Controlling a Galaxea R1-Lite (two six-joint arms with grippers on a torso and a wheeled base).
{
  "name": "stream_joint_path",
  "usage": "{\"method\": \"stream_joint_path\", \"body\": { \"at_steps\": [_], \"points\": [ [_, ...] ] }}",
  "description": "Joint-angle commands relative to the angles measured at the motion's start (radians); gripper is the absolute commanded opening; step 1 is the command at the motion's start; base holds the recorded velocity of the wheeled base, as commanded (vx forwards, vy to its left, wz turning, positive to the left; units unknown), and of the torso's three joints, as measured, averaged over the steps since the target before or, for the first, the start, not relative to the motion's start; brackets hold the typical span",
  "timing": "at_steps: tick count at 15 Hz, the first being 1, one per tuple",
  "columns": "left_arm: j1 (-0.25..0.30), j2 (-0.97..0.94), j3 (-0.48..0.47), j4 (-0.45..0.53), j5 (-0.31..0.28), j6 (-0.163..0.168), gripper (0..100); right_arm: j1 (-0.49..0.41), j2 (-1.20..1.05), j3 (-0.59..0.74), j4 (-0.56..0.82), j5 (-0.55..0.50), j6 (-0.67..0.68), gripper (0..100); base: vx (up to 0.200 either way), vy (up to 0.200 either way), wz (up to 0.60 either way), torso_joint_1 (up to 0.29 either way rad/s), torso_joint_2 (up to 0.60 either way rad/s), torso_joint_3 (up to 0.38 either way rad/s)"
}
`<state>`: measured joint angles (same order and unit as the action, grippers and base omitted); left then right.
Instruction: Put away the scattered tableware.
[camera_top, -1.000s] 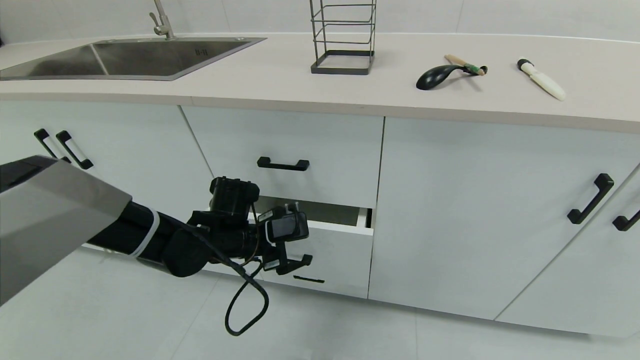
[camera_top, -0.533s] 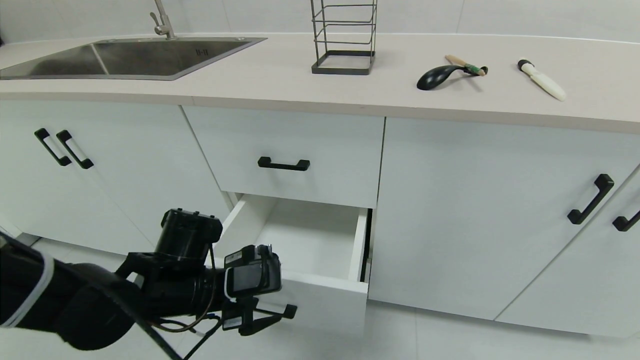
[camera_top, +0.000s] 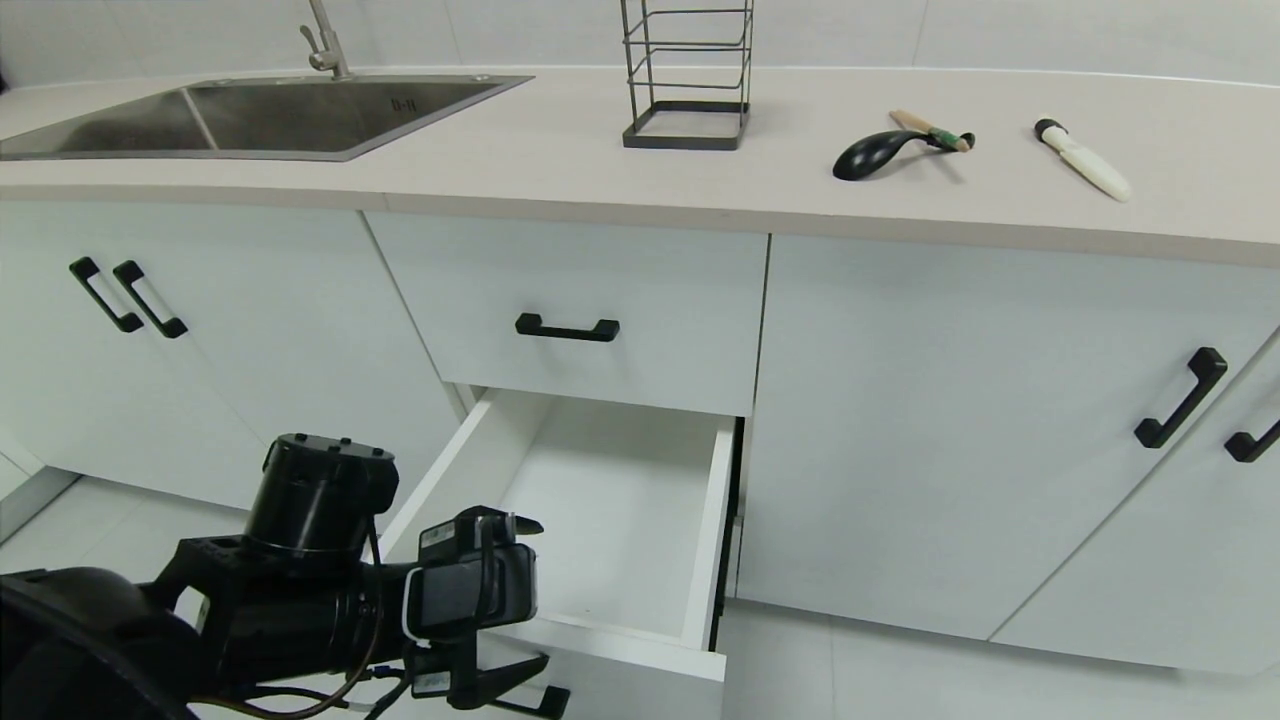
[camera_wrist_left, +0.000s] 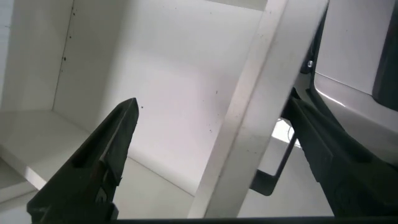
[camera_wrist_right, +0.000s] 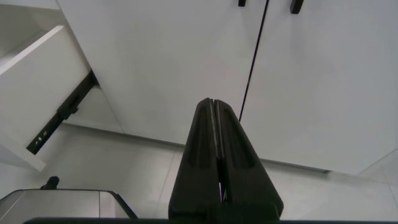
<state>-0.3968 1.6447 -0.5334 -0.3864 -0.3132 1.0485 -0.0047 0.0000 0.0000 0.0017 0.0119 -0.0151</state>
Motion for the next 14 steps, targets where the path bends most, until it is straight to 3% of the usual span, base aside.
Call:
{"method": "stream_joint_path", "body": {
  "at_steps": [1, 6, 9, 10, 11, 14],
  "points": [
    [0.0, -0.011, 0.007, -0.003, -0.001, 0.001, 100, 0.0, 0.0, 0.0, 0.0, 0.0, 0.0, 0, 0.0, 0.0, 0.0, 0.0, 0.0, 0.0],
    [0.001, -0.063, 0.05, -0.005, -0.004, -0.005, 100, 0.0, 0.0, 0.0, 0.0, 0.0, 0.0, 0, 0.0, 0.0, 0.0, 0.0, 0.0, 0.0],
    [0.0, -0.163, 0.041, -0.005, -0.035, -0.064, 100, 0.0, 0.0, 0.0, 0.0, 0.0, 0.0, 0, 0.0, 0.0, 0.0, 0.0, 0.0, 0.0],
    [0.0, -0.198, 0.032, -0.005, -0.052, -0.099, 100, 0.0, 0.0, 0.0, 0.0, 0.0, 0.0, 0, 0.0, 0.0, 0.0, 0.0, 0.0, 0.0],
    [0.0, -0.233, 0.026, -0.005, -0.061, -0.159, 100, 0.0, 0.0, 0.0, 0.0, 0.0, 0.0, 0, 0.0, 0.0, 0.0, 0.0, 0.0, 0.0],
    [0.001, -0.345, 0.001, -0.011, -0.066, -0.466, 100, 0.0, 0.0, 0.0, 0.0, 0.0, 0.0, 0, 0.0, 0.0, 0.0, 0.0, 0.0, 0.0]
  ]
}}
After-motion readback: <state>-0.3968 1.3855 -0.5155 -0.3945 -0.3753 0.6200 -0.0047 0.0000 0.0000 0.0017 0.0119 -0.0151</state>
